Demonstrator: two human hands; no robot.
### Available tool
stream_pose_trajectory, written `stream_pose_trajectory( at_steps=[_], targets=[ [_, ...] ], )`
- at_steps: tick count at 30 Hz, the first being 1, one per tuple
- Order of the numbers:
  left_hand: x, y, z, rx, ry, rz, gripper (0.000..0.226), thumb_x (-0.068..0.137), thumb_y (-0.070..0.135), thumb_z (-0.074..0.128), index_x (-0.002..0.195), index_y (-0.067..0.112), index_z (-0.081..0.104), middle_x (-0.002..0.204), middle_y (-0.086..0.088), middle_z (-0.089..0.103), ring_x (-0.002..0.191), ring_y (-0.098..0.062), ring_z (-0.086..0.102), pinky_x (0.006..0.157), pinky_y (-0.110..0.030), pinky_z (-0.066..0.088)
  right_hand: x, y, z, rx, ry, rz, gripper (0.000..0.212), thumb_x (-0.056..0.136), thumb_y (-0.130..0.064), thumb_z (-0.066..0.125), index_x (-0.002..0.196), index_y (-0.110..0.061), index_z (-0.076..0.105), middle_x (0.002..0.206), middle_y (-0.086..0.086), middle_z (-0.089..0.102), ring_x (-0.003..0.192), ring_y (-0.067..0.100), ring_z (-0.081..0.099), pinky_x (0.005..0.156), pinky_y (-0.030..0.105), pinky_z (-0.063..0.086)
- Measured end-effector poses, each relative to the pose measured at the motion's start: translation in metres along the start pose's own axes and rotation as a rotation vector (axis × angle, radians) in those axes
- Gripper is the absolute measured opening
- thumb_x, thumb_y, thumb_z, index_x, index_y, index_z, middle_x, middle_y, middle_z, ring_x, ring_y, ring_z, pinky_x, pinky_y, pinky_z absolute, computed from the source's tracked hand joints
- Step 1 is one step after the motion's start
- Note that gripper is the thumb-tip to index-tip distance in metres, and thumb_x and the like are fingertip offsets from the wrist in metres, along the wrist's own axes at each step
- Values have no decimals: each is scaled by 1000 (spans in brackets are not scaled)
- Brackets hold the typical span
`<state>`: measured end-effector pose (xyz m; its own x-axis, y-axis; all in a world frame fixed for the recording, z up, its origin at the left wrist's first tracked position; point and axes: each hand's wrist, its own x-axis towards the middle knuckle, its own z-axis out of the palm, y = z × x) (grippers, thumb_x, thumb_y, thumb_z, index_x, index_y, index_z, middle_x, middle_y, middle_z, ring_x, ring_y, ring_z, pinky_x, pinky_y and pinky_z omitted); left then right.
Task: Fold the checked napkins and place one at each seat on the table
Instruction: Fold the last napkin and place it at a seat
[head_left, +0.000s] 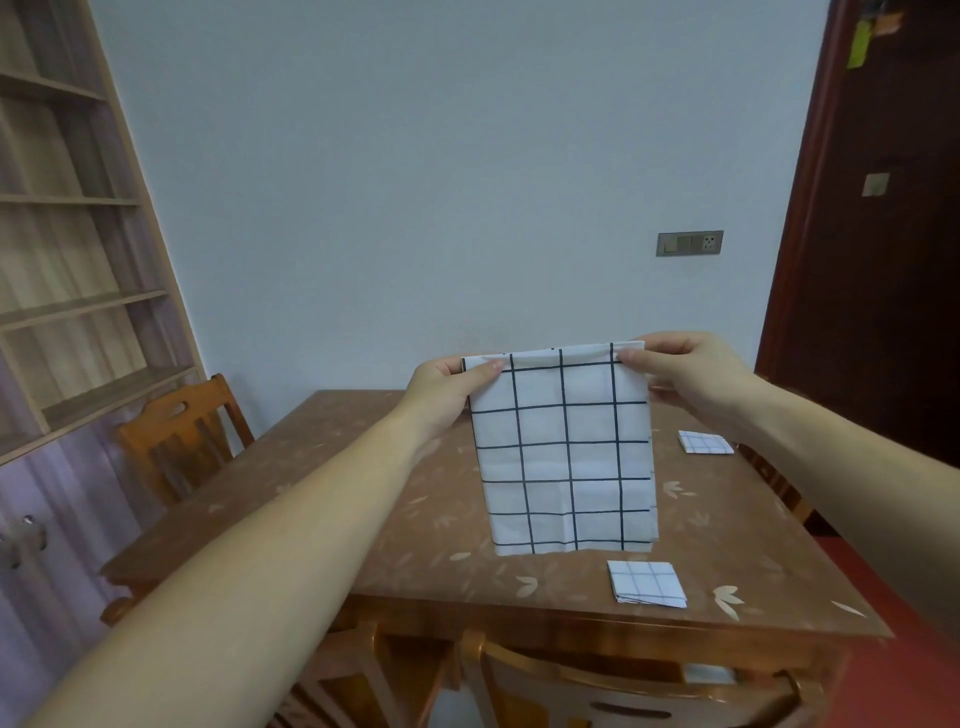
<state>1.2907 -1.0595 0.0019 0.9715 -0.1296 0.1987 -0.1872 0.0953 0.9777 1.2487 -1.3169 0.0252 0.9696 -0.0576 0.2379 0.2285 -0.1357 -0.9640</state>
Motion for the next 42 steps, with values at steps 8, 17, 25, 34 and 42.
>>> stream_pose_trajectory(
  at_steps=[8, 17, 25, 34, 42],
  targets=[
    [-2, 0, 2, 12, 5, -4, 13, 85, 18, 73, 95, 10, 76, 95, -8, 76, 84, -17, 71, 79, -29, 56, -1, -1, -3, 7, 3, -17, 7, 86, -15, 71, 90, -11, 76, 92, 7, 71, 77, 13, 64, 65, 17, 53],
    [-6, 10, 4, -106, -45, -56, 14, 93, 23, 64, 95, 14, 74, 82, 0, 74, 71, -11, 69, 59, -22, 54, 0, -1, -9, 8, -32, -26, 11, 90, -14, 67, 97, -12, 76, 97, 8, 75, 86, 19, 68, 77, 26, 59],
    [-3, 9, 6, -104, -19, -39, 15, 92, 22, 65, 96, 10, 73, 85, -3, 73, 73, -15, 69, 69, -26, 55, -2, -7, -10, -29, -40, -34, 12, 93, -13, 63, 96, -7, 73, 95, 8, 73, 74, 14, 68, 67, 18, 58],
    [-5, 7, 22, 39, -87, -4, 11, 91, 20, 67, 88, 12, 74, 78, -2, 73, 70, -13, 68, 65, -24, 54, -7, -19, 3, -585, -196, -113, 15, 82, -41, 74, 88, -28, 78, 91, -10, 76, 93, 5, 68, 85, 21, 50],
    [-5, 6, 27, 80, -133, 1, 10, 90, 20, 68, 90, 12, 76, 84, -3, 74, 78, -16, 68, 76, -28, 54, -8, -20, 12, -686, -279, -151, 15, 84, -40, 74, 79, -27, 79, 91, 14, 74, 74, 19, 58, 73, 34, 46]
  ],
)
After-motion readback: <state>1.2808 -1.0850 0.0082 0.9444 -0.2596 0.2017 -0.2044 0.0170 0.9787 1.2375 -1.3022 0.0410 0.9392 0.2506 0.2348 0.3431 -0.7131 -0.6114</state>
